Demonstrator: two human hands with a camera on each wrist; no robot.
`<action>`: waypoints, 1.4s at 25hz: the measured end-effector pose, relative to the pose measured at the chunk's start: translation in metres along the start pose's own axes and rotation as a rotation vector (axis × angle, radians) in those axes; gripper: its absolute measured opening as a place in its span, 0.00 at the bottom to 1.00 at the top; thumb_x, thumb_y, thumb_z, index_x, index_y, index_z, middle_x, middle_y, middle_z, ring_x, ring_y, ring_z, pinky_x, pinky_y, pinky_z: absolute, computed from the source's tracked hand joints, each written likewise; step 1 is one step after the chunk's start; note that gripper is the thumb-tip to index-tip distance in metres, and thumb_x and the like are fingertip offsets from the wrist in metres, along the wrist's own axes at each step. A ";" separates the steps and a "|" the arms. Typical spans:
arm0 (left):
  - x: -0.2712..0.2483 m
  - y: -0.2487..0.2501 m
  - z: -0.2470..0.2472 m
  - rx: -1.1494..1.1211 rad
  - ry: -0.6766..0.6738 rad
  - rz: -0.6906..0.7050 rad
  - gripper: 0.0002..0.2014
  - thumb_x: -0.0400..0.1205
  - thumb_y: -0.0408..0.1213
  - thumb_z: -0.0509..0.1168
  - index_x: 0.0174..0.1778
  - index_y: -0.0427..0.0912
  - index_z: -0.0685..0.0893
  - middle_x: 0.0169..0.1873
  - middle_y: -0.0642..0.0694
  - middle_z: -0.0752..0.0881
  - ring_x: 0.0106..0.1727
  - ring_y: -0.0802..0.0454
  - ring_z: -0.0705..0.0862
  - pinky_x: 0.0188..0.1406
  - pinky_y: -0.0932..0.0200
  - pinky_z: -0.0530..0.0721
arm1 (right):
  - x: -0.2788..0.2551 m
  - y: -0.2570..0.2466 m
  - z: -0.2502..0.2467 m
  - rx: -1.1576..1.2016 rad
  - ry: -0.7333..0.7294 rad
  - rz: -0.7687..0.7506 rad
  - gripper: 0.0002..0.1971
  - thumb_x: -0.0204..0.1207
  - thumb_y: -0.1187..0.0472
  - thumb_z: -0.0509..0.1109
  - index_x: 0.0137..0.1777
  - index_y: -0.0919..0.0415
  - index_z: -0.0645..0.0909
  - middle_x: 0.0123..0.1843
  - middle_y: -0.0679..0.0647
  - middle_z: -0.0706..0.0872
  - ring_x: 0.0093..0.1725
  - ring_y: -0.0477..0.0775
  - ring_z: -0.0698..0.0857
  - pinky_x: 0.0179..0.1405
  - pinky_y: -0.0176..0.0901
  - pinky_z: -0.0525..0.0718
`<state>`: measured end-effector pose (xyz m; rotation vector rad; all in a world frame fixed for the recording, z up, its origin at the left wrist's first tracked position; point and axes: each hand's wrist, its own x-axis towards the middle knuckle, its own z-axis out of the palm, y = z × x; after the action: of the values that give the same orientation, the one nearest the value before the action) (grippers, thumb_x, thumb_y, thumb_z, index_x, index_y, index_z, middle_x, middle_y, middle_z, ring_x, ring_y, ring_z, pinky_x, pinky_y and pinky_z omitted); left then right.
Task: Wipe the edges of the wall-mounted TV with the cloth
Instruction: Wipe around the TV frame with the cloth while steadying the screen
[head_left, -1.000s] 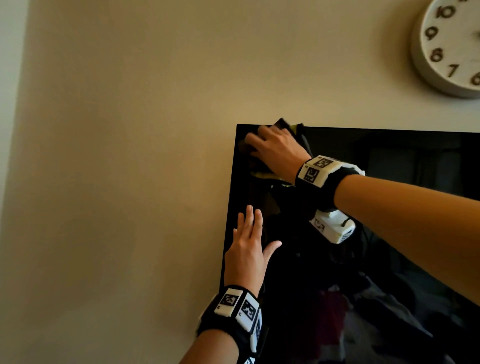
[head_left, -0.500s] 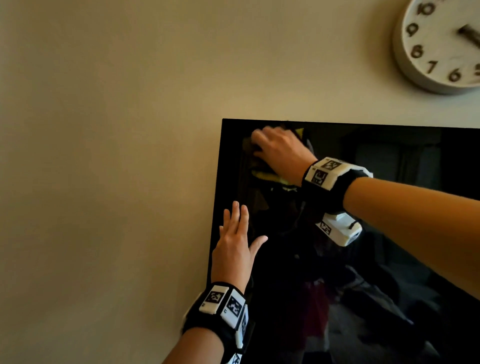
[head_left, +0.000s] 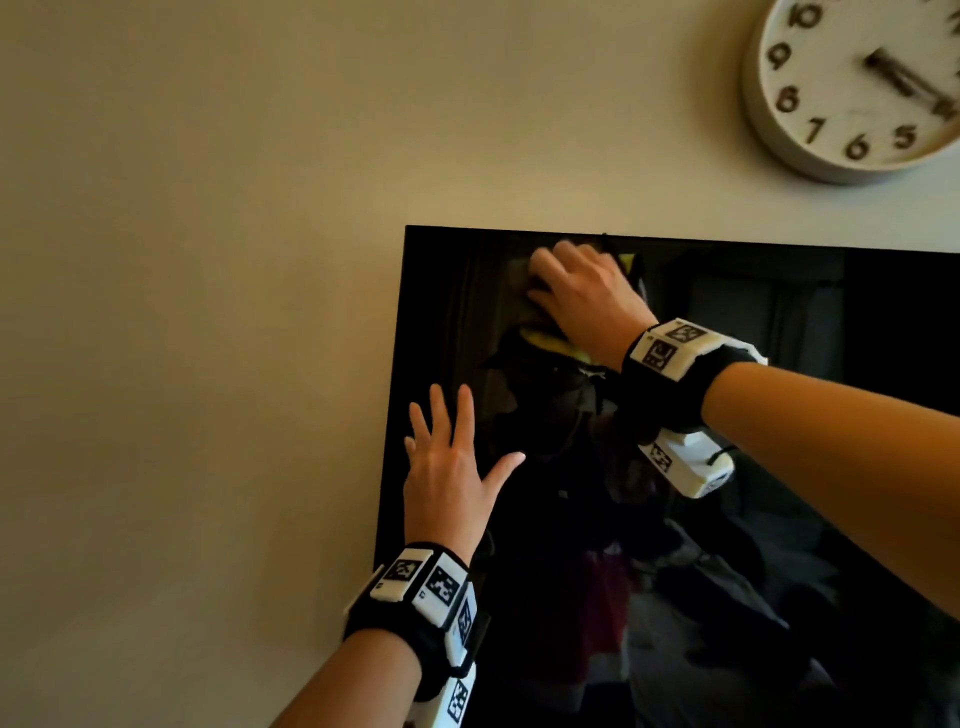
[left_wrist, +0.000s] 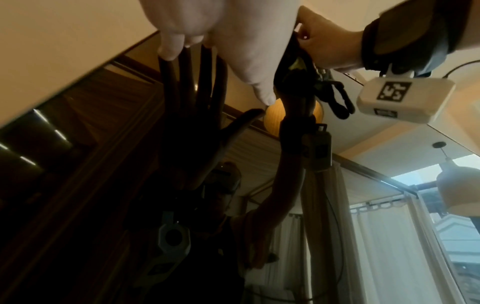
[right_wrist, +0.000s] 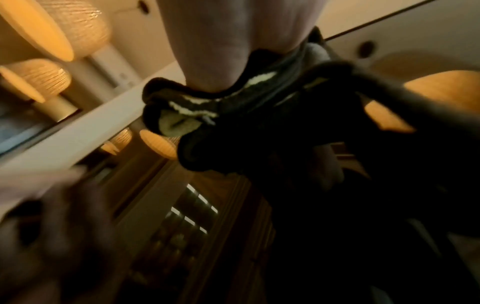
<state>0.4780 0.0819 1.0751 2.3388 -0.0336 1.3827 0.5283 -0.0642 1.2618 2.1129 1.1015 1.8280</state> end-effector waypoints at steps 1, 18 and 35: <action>0.001 0.009 0.002 0.023 0.030 0.048 0.43 0.75 0.62 0.65 0.82 0.41 0.62 0.82 0.36 0.59 0.81 0.30 0.57 0.69 0.31 0.74 | -0.007 0.004 0.000 0.002 -0.016 -0.037 0.19 0.76 0.49 0.54 0.57 0.63 0.70 0.46 0.65 0.79 0.40 0.68 0.80 0.35 0.56 0.78; 0.015 0.071 0.015 0.099 -0.095 -0.055 0.50 0.71 0.68 0.63 0.84 0.47 0.51 0.85 0.46 0.47 0.84 0.36 0.47 0.74 0.31 0.67 | -0.060 0.063 -0.029 0.078 0.121 0.300 0.25 0.74 0.46 0.50 0.58 0.66 0.74 0.48 0.67 0.79 0.44 0.70 0.79 0.40 0.58 0.77; 0.009 0.152 0.027 0.107 -0.085 0.049 0.52 0.74 0.64 0.65 0.84 0.43 0.45 0.85 0.42 0.42 0.83 0.33 0.41 0.77 0.34 0.61 | -0.096 0.099 -0.049 0.075 0.051 0.170 0.20 0.74 0.47 0.53 0.55 0.62 0.72 0.46 0.65 0.79 0.41 0.68 0.79 0.37 0.58 0.78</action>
<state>0.4705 -0.0646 1.1235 2.4994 -0.0430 1.3381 0.5274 -0.2102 1.2508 2.2782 1.0456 1.9539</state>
